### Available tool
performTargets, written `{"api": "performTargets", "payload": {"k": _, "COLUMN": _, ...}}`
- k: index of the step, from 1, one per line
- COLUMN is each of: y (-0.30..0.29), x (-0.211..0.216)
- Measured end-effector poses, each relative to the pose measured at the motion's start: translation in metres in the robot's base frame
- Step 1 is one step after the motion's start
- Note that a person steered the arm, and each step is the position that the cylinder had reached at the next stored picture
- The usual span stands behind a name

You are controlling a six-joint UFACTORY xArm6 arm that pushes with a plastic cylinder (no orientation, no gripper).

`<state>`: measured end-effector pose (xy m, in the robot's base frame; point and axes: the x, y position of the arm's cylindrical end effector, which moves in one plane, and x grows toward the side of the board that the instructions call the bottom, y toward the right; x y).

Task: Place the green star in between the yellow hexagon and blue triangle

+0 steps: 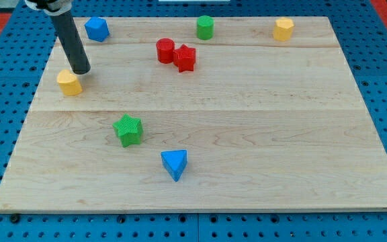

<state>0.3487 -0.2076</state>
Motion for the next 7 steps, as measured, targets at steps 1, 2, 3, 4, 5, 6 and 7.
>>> {"api": "performTargets", "payload": {"k": 1, "y": 0.028, "x": 0.001}}
{"api": "performTargets", "payload": {"k": 2, "y": 0.044, "x": 0.018}}
{"api": "performTargets", "payload": {"k": 3, "y": 0.030, "x": 0.050}}
{"api": "performTargets", "payload": {"k": 4, "y": 0.030, "x": 0.106}}
{"api": "performTargets", "payload": {"k": 5, "y": 0.088, "x": 0.166}}
{"api": "performTargets", "payload": {"k": 6, "y": 0.155, "x": 0.154}}
{"api": "performTargets", "payload": {"k": 7, "y": 0.158, "x": 0.128}}
